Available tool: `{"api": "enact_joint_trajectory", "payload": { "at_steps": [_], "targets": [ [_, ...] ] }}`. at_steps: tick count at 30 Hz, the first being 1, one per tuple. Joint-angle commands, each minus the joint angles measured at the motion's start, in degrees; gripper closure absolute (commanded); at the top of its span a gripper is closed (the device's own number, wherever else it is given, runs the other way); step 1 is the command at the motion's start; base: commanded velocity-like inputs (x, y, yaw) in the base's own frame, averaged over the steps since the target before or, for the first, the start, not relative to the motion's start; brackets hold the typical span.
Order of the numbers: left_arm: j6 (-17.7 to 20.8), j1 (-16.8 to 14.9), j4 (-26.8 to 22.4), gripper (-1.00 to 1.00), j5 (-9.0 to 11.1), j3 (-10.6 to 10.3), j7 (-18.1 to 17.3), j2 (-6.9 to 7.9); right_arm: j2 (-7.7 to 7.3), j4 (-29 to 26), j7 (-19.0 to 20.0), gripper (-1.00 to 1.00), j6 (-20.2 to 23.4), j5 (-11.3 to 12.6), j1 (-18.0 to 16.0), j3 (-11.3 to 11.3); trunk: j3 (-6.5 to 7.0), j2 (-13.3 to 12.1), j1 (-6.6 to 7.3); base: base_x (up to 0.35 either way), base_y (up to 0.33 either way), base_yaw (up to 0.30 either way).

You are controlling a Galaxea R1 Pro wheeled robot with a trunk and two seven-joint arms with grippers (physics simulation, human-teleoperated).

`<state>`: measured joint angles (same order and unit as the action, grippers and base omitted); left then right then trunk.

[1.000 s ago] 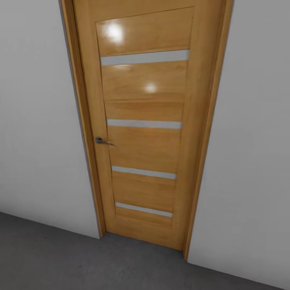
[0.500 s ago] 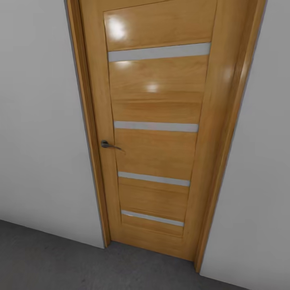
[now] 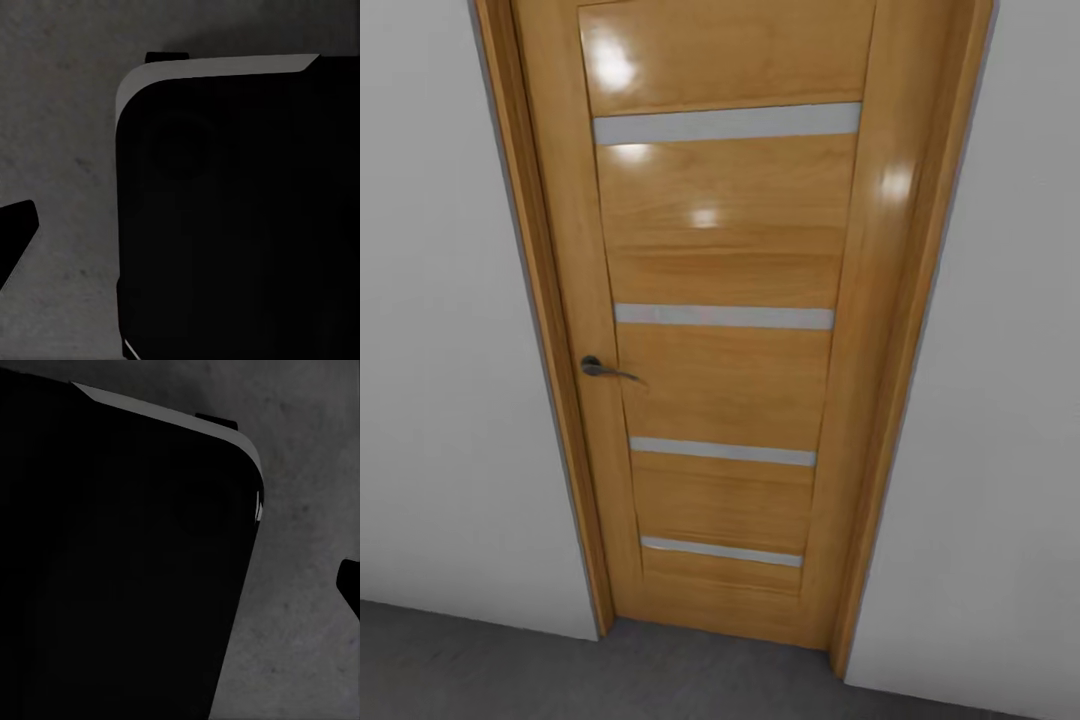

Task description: Move the two storage containers from the living room to the garage. In the garage, place one container on the floor and stack the other container on top of it (either order is fine).

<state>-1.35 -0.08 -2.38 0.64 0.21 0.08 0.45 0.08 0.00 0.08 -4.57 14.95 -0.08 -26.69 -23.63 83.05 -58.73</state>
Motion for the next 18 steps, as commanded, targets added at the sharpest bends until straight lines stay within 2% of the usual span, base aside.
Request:
{"api": "enact_joint_trajectory", "payload": {
  "at_steps": [1,8,18],
  "targets": [
    [-0.1,0.0,0.0,-1.0,0.1,0.0,0.0,0.0,0.01,0.0,0.0,-1.0,-0.2,0.6,0.0,-0.5,-0.05,0.0,0.0,0.003,0.002,-0.244],
    [-0.2,0.0,0.0,-1.0,0.1,0.0,0.0,-0.01,0.01,0.0,0.0,-1.0,-0.2,0.6,0.0,-0.5,-0.05,0.0,0.0,0.005,0.004,-0.216],
    [-0.1,0.0,0.0,-1.0,0.1,0.1,0.0,-0.01,0.01,0.0,0.0,-1.0,-0.2,0.6,0.0,-0.5,-0.05,0.0,0.0,0.187,0.179,-0.028]
  ]
}}
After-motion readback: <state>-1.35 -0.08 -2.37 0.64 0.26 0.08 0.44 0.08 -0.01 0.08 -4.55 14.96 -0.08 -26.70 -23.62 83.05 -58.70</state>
